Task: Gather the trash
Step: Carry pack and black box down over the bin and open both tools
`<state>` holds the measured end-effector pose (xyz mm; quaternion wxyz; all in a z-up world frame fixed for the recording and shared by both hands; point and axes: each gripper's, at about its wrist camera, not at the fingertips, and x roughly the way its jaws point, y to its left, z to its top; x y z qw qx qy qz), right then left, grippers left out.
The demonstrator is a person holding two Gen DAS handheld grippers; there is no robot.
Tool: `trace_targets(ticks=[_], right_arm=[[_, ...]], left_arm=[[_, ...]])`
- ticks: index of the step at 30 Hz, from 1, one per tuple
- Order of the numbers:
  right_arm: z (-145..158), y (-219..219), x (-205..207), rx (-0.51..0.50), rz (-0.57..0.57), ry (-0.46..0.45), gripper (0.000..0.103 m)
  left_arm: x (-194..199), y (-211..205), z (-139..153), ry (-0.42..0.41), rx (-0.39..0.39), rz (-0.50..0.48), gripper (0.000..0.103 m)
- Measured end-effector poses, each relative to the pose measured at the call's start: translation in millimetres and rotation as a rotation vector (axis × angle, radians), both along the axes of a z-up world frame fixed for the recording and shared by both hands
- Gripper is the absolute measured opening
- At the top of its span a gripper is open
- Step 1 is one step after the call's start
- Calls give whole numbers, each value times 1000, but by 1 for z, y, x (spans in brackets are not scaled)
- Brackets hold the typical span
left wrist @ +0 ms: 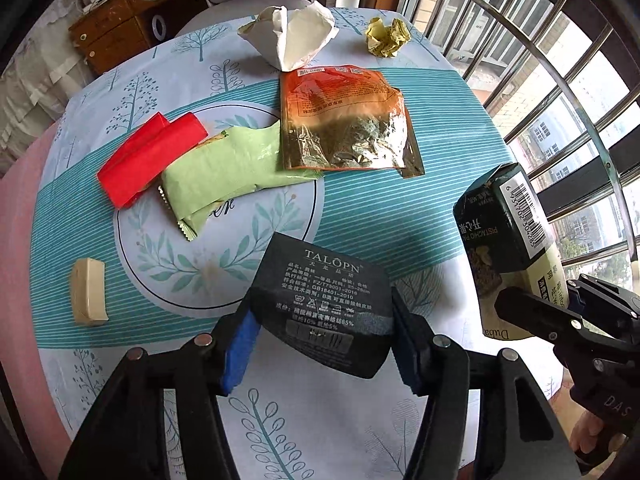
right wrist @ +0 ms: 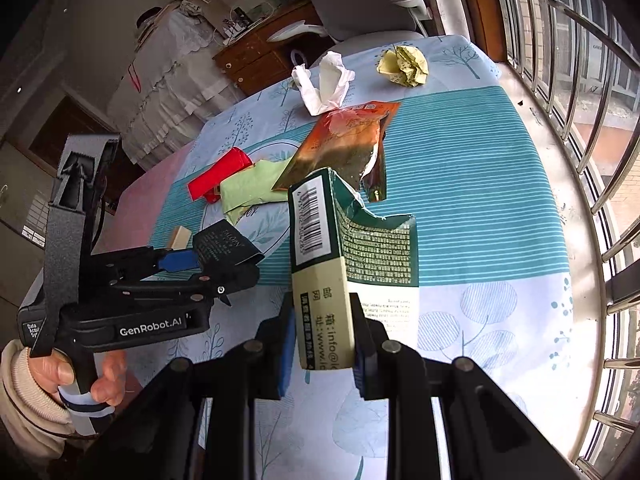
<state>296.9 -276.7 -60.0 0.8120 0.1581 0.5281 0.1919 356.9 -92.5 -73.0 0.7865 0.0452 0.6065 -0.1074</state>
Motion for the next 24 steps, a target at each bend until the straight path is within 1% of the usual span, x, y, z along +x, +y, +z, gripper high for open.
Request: trace_targets(ticks=[6,10,13,18,24], right_arm=[[15,14,-30,5,-28,-24,23],[26,25,-55,18,-63,-39,23],[35,36,-78,26,-87,-59,23],[47,60,-128,50,-136,-92,23],[46,94,-195,61,-196,-74,23]], left_arm=[[-58,18,32,-73,-3,38,58],[-90,35,50,-91,-34,50,58],[-115,47,59,-100,-42,27,58],[-164,70,74,-142,-33,-30,58],[-225,108,77,-143,-50,-75,58]])
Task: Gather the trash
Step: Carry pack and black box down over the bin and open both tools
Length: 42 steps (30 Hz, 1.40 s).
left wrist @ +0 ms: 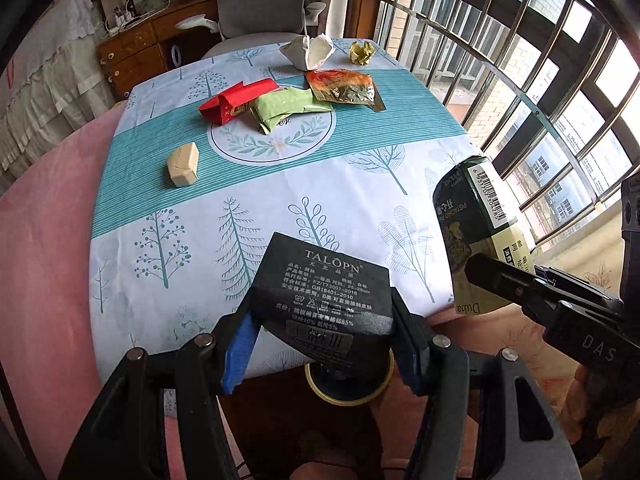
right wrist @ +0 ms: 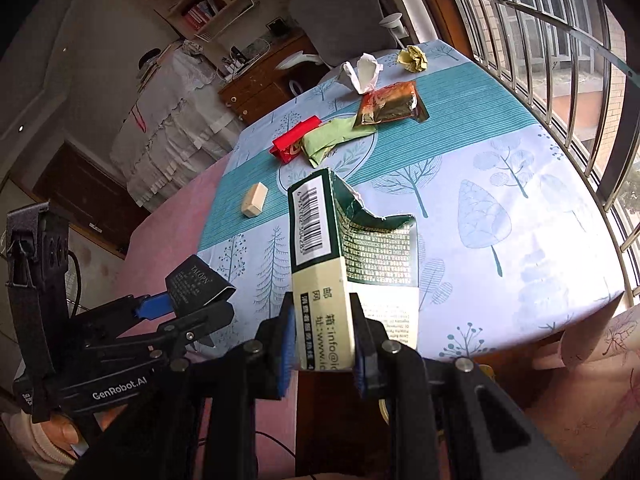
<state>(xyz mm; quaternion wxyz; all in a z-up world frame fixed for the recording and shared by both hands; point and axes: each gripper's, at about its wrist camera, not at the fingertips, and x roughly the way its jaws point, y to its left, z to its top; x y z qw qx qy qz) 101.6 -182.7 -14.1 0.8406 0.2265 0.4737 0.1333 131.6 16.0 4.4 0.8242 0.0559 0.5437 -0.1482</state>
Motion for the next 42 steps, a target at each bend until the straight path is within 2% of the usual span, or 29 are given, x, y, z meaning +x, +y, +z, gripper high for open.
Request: trace_targets(ticks=[6,12,18,23,32,42], right_arm=[[-10,31,-62,-12,-50,39,23],[-23,44,-103,-23,-55,107,23],[-37,35,-123,-29,-63,162,23],[-66,27,-126,-12,-55,230,23],[-148,11,-119,46,-36,321,23],[-287,-6,-90,124,-77,376,24]], left_arm=[[-52,22,-13,22,0,-54,58],[-88,25,-34,73,-2,-90,58],[-106,13,-50,114,-3,-94,58],[-112,-4,-75,155,13,-87,58],[-111,-24,-151,207,11,-4,58],[-94,-37,-280,255,13,44,58]])
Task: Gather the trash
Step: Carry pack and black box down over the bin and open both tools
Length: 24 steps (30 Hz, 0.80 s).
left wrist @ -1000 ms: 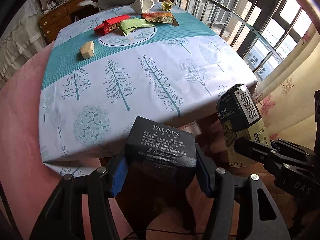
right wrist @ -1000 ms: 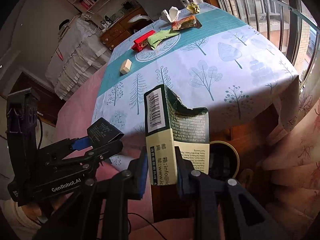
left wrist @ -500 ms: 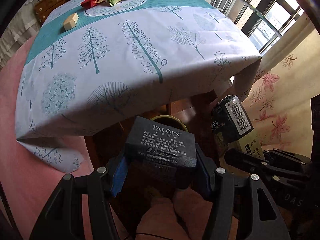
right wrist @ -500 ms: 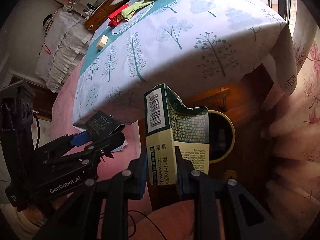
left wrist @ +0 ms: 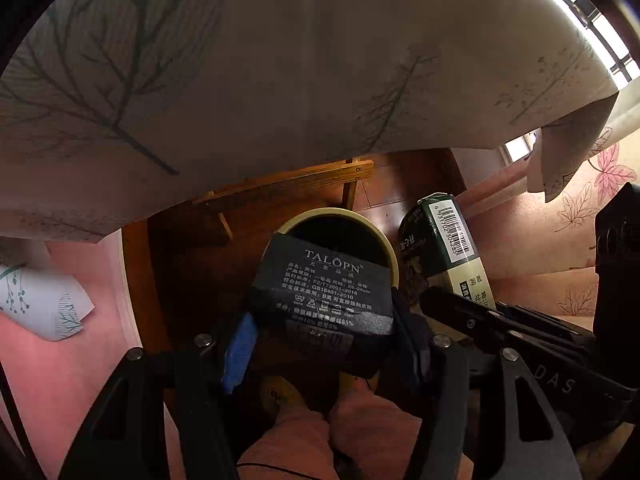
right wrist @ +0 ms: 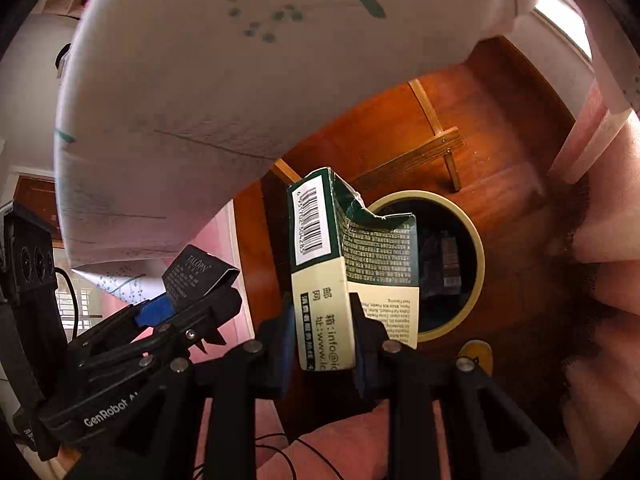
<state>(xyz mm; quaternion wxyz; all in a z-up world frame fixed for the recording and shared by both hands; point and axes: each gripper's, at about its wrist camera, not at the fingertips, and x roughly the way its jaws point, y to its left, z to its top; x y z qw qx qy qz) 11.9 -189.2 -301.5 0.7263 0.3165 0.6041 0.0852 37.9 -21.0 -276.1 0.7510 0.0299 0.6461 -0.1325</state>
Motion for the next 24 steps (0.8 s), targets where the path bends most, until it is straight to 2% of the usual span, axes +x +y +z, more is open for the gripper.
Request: trace_targets(ticks=[5,10,11,12,13,15,16,20,24], right_arm=[[-68,-8,12,25,-50,56,25],[-112,-11,19,42,-88,107,28],[-117,-11,21,37,-95,112,32],[-122,-11,23,29,-97,115,41],[-126,-10,24,22,-96,116,53],[-132,-11,24,1,-101,121,63],[-134,-12,25,-10,-104,124,68],[-139,-14,24,-50,-99,126,70],[-137,-16,24,-87,-98,125,72]], left_arm=[[9,-7,-55,9,6,-20,60],[14,-9,-92,-1,17,-47,64],[15,-10,-96,-3,14,-52,66],[14,-8,-101,2,9,-56,69],[12,-9,-106,14,4,-58,80],[14,-6,-114,24,11,-44,92],[15,-5,-118,29,17,-42,103],[19,-2,-127,33,48,-22,102],[21,3,-125,26,42,-9,102]])
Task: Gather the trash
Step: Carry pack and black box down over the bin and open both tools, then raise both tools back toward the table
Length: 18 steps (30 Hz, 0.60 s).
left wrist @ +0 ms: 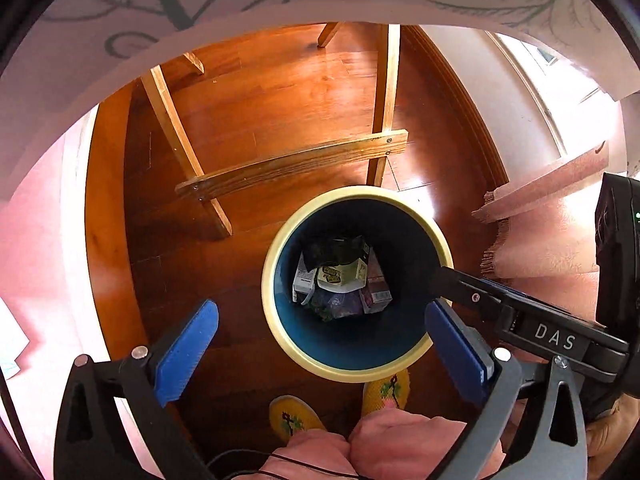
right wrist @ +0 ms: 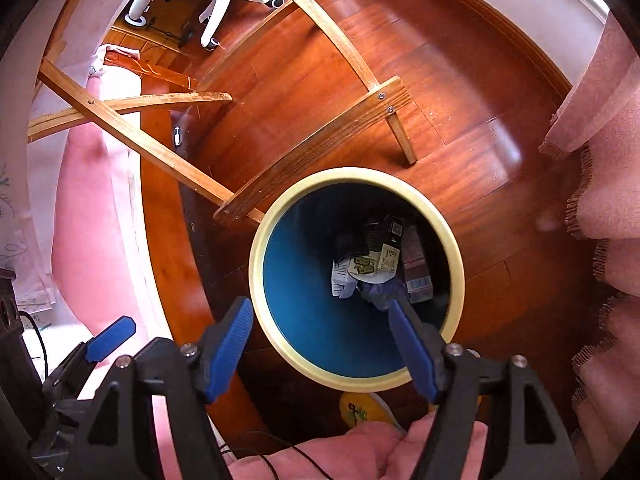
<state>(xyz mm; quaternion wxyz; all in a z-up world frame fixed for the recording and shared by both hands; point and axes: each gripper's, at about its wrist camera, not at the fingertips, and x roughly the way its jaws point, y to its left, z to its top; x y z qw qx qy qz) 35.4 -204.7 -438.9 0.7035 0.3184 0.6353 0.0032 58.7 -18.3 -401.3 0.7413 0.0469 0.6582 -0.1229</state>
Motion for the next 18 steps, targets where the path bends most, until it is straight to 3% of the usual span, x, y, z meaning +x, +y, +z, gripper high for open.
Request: trace_targets(ticks=[7,18], right_arm=[[20,3,-6,-70,26,8,73],[86,6,-27,-112,26,27,73]], left_arm=[[-4,7,28,-17,-9,19,102],[-25,9,99,-34,11,6,102]])
